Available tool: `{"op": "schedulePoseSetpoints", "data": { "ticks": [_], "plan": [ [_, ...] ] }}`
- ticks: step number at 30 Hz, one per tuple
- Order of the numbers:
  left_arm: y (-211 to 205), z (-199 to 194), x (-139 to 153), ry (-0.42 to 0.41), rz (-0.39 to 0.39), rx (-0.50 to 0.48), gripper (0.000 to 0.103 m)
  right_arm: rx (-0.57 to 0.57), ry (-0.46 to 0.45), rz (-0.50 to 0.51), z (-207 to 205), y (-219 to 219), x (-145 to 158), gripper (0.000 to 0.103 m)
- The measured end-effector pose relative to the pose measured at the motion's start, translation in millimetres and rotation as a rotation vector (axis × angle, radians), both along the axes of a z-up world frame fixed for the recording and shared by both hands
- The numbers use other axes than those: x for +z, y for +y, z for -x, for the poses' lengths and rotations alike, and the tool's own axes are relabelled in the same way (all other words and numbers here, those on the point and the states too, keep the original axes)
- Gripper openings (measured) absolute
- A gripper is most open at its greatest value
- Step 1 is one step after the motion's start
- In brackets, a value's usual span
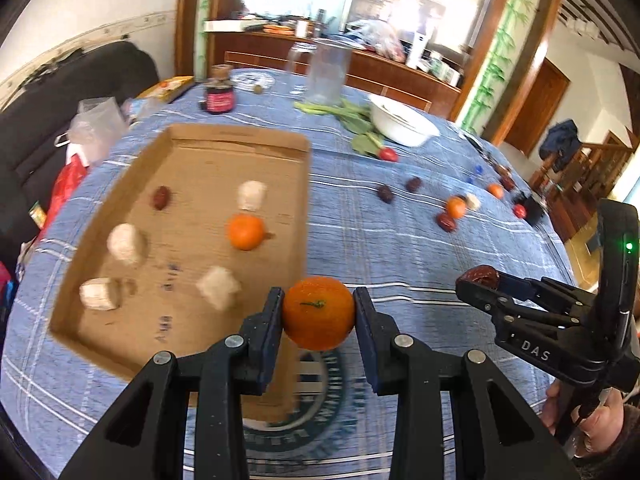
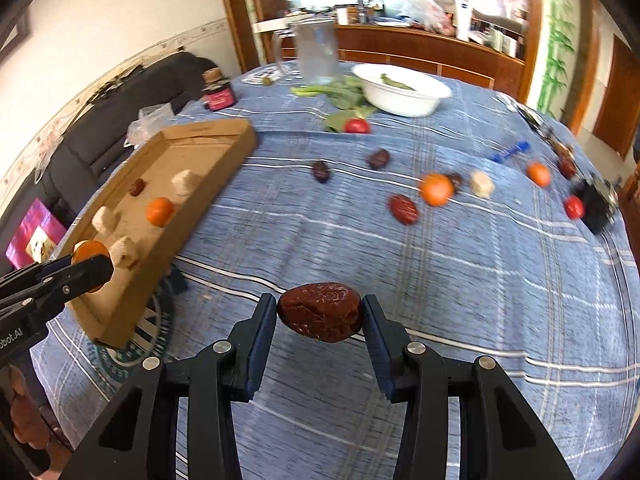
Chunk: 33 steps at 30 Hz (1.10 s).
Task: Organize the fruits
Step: 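Carry the orange with the left gripper while the right carries the date over the tray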
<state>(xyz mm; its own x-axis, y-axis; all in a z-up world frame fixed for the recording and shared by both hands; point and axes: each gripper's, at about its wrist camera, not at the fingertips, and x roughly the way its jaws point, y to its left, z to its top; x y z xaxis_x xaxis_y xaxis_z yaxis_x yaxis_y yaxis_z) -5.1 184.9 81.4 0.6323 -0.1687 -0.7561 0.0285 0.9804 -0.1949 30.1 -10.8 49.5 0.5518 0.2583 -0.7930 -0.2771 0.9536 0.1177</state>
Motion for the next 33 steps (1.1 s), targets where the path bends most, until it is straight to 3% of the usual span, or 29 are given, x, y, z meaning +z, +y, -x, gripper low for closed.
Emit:
{"op": "schedulePoseSetpoints", "data": {
  "ticks": [16,24,33],
  "plan": [
    [96.1,-1.8,-16.5,0.042,-0.041,0.19,0.034,0.191,-0.045,-0.002,-31.0,110.6,23.3,0.048],
    [106.7,-9.7,-32.8,0.078,-0.051,0.194,0.034,0.263,-0.018,-0.012,-58.3,159.4,17.8,0.048],
    [106.4,-22.5,-46.5,0.102,-0.069,0.151,0.034,0.357,0.038,0.029,-90.4,218.1,-9.6,0.048]
  ]
}}
